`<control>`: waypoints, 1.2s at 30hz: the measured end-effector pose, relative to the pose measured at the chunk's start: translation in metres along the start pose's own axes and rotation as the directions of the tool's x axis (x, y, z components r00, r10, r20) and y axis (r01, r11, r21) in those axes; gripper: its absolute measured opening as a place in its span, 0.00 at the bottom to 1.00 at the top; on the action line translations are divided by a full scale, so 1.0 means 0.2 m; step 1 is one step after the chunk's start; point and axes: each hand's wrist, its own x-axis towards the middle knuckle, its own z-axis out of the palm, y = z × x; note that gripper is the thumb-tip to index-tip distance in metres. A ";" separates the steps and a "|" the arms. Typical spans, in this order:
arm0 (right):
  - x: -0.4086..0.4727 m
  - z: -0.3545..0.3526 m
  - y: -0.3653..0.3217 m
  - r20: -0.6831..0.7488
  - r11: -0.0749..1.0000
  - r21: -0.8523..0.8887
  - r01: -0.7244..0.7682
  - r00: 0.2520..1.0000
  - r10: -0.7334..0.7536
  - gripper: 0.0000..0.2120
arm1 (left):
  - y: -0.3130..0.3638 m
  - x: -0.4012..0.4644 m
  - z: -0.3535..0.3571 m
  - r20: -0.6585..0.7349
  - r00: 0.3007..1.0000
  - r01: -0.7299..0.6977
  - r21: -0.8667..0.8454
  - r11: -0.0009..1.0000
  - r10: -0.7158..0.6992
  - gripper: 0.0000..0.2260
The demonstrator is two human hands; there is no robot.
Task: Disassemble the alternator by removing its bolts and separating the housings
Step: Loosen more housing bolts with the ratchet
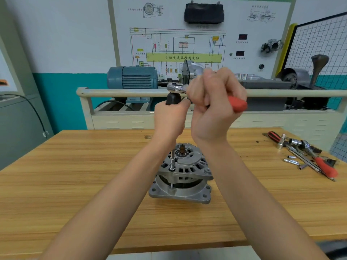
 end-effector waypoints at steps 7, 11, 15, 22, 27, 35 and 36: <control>0.10 -0.08 -0.04 -0.013 0.918 0.315 -0.242 0.966 0.259 0.23 | 0.01 -0.01 -0.05 0.212 0.977 0.007 -0.046 0.999 0.003 0.17; 0.17 -0.19 -0.02 -0.141 0.676 0.633 -0.377 0.803 0.579 0.20 | 0.03 0.01 -0.11 0.478 0.878 0.005 -0.070 0.998 0.029 0.16; 0.18 -0.21 0.00 -0.169 0.616 0.710 -0.340 0.768 0.618 0.19 | 0.04 0.04 -0.12 0.612 0.789 0.035 -0.144 0.989 0.061 0.16; 0.08 -0.07 -0.02 -0.045 0.955 0.232 -0.183 0.979 0.198 0.22 | 0.03 0.03 -0.04 0.281 0.960 0.015 -0.079 0.997 0.008 0.20; 0.01 0.00 -0.01 -0.011 1.000 -0.015 -0.004 1.000 0.004 0.18 | 0.01 0.01 0.02 0.011 0.996 -0.083 -0.009 0.997 0.083 0.18; 0.18 -0.19 -0.03 -0.089 0.673 0.631 -0.386 0.826 0.557 0.21 | 0.05 0.04 -0.12 0.589 0.808 0.078 -0.114 0.990 0.004 0.16; 0.19 -0.21 -0.02 -0.100 0.631 0.678 -0.377 0.803 0.587 0.21 | 0.06 0.05 -0.13 0.640 0.768 0.098 -0.119 0.988 0.001 0.15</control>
